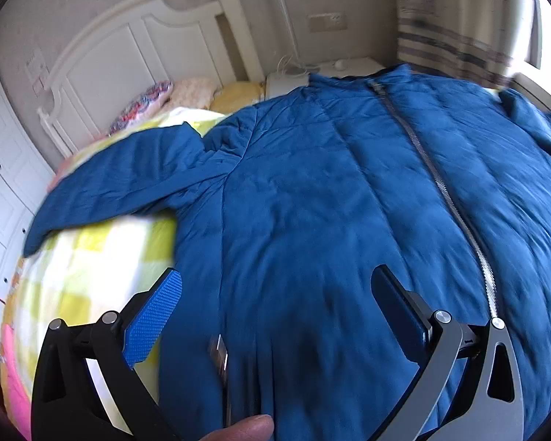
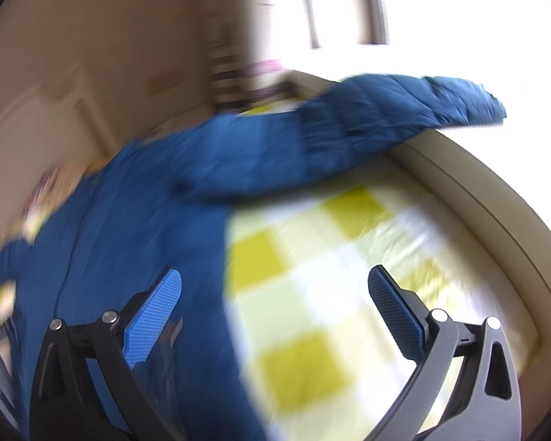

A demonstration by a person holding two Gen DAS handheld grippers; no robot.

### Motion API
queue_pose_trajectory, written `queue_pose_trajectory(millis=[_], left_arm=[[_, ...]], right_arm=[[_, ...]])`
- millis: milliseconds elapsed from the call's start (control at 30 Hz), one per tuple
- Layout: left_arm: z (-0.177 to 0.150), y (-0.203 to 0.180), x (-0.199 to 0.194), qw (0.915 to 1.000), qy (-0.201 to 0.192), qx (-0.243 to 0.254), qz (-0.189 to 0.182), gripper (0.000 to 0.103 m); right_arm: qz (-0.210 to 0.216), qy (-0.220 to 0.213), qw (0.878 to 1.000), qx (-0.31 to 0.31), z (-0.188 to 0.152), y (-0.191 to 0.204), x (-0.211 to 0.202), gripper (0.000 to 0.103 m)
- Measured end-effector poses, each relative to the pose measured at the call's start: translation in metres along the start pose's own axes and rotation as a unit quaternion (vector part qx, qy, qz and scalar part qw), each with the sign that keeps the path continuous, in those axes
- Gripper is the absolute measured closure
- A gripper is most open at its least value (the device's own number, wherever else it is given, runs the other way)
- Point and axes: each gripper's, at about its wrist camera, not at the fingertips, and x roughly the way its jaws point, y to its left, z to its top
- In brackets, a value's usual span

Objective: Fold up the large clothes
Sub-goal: 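Grasp the jacket sleeve cuff with the right tool and lift it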

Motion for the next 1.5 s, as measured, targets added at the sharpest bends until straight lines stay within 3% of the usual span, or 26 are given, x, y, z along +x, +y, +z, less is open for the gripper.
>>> queue_pose_trajectory(millis=[167,267,433,467,533,600,667,833,933,1067,1133,1167,1200,1233,1267,1333,1400,1500], left_arm=[[-0.004,0.006,0.05,0.9986,0.019,-0.031,-0.037,0.004],[-0.004,0.017,0.053,0.9947,0.036,-0.065,-0.07,0.004],[-0.001,0.018,0.059,0.9934,0.048,-0.071,-0.076,0.004],[-0.001,0.017,0.06,0.9935,0.05,-0.07,-0.075,0.004],[-0.001,0.016,0.059,0.9936,0.051,-0.066,-0.076,0.004],[-0.001,0.017,0.059,0.9934,0.05,-0.066,-0.079,0.004],[-0.002,0.017,0.058,0.9936,0.047,-0.066,-0.08,0.004],[-0.002,0.019,0.058,0.993,0.042,-0.07,-0.084,0.004],[-0.002,0.018,0.058,0.9931,0.04,-0.071,-0.084,0.004],[-0.003,0.02,0.057,0.9929,0.038,-0.073,-0.087,0.004],[-0.002,0.02,0.057,0.9928,0.038,-0.073,-0.087,0.004],[-0.003,0.02,0.057,0.9929,0.038,-0.073,-0.086,0.004],[-0.003,0.019,0.057,0.9929,0.038,-0.073,-0.086,0.004],[-0.003,0.019,0.057,0.9929,0.038,-0.073,-0.086,0.004],[-0.003,0.02,0.057,0.9929,0.037,-0.073,-0.086,0.004],[-0.004,0.021,0.056,0.9929,0.036,-0.074,-0.086,0.004],[-0.004,0.02,0.057,0.9928,0.037,-0.074,-0.087,0.004],[-0.004,0.02,0.056,0.9928,0.036,-0.075,-0.087,0.004]], right_arm=[[-0.029,-0.028,0.996,0.08,0.055,-0.042,0.045,0.002],[-0.051,-0.031,0.993,0.107,0.078,-0.056,0.068,0.002],[-0.081,-0.012,0.988,0.13,0.096,-0.067,0.102,0.004],[-0.083,-0.008,0.988,0.131,0.098,-0.066,0.106,0.009],[-0.08,-0.005,0.988,0.132,0.101,-0.063,0.113,0.039],[-0.053,-0.012,0.99,0.129,0.104,-0.049,0.11,0.09],[-0.014,-0.046,0.993,0.105,0.108,-0.021,0.095,0.094],[0.069,-0.104,0.992,-0.006,0.115,0.085,0.062,0.095],[0.118,-0.119,0.98,-0.106,0.099,0.166,0.047,0.095],[0.178,-0.087,0.949,-0.245,0.045,0.259,0.049,0.095],[0.147,-0.035,0.938,-0.313,0.006,0.293,0.073,0.095],[0.132,-0.001,0.932,-0.337,-0.011,0.3,0.09,0.093],[0.122,0.054,0.924,-0.358,-0.032,0.305,0.114,0.081],[0.114,0.083,0.921,-0.364,-0.046,0.302,0.132,0.076],[0.129,0.056,0.923,-0.358,-0.046,0.297,0.131,0.074],[0.149,0.087,0.927,-0.333,-0.035,0.285,0.134,0.066],[0.18,0.118,0.925,-0.312,-0.028,0.278,0.135,0.043],[0.222,0.133,0.93,-0.262,-0.022,0.251,0.11,0.031]])
